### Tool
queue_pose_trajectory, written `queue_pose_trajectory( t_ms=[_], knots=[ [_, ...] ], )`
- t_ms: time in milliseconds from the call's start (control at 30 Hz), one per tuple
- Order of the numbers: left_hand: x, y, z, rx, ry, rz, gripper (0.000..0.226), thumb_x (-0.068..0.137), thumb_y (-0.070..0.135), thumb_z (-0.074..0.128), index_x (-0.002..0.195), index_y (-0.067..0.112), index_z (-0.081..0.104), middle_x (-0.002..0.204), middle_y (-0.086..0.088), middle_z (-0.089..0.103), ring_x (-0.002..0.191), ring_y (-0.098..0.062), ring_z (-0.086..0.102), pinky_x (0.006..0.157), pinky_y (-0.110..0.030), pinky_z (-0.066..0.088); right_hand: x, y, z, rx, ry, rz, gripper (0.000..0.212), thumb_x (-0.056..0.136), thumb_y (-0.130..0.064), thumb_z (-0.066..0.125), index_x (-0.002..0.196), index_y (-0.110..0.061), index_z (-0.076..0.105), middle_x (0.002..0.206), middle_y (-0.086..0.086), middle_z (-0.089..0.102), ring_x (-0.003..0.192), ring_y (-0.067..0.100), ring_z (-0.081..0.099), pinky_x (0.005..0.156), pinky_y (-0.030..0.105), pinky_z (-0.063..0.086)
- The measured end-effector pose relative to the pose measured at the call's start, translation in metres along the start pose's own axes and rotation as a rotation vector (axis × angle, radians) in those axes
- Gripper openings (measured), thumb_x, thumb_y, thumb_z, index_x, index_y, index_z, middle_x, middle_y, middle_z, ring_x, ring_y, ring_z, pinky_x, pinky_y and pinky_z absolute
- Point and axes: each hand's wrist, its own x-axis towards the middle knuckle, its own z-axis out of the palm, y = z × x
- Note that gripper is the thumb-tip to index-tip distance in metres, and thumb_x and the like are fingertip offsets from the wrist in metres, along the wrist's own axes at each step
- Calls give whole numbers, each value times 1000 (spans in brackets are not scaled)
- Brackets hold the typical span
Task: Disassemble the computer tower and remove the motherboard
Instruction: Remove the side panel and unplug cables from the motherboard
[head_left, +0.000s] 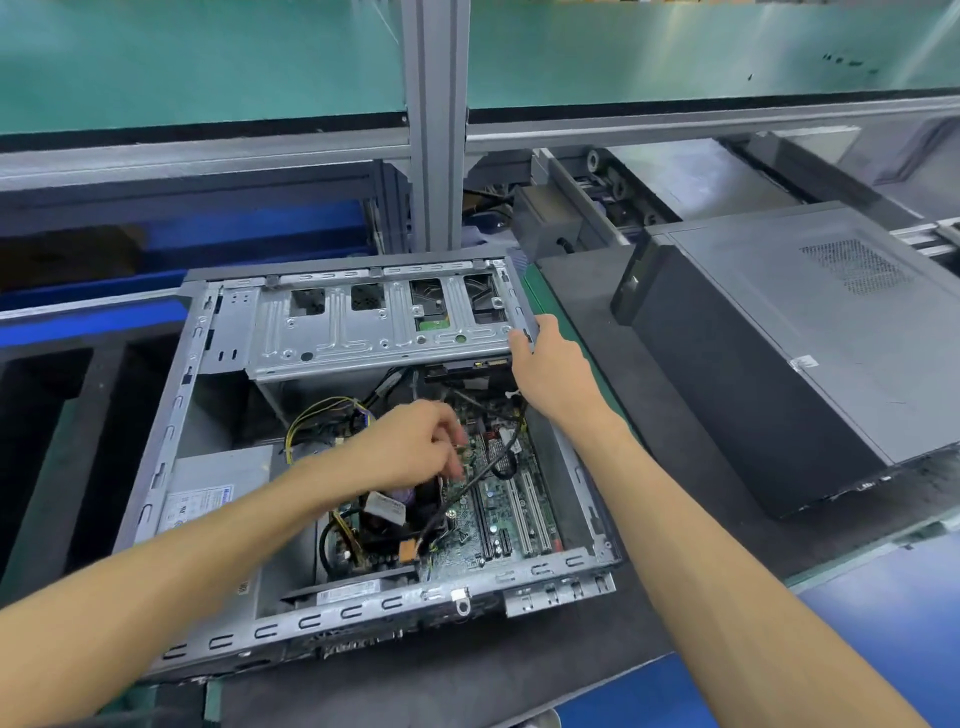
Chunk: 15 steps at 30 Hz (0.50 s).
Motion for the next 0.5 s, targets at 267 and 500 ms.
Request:
queue_pose_trajectory(
  t_ms=[267,500],
  knots=[
    [53,1,17,268,187,44,13,89,11,53,102,10,57,101,-13,67,74,-23,60,66,-29,41,0,0,2,2,16,-1,48,107,-38,36,142,-5,37,118,24,63,100,41,60,76,40,41],
    [68,-7,36,611,378,104,25,102,26,44,102,9,62,99,-16,69,92,-40,67,67,-38,46,-3,-1,-1,-7,5,3,49,108,-38,36,144,-5,35,125,26,60,110,44,57,82,43,41]
  ],
)
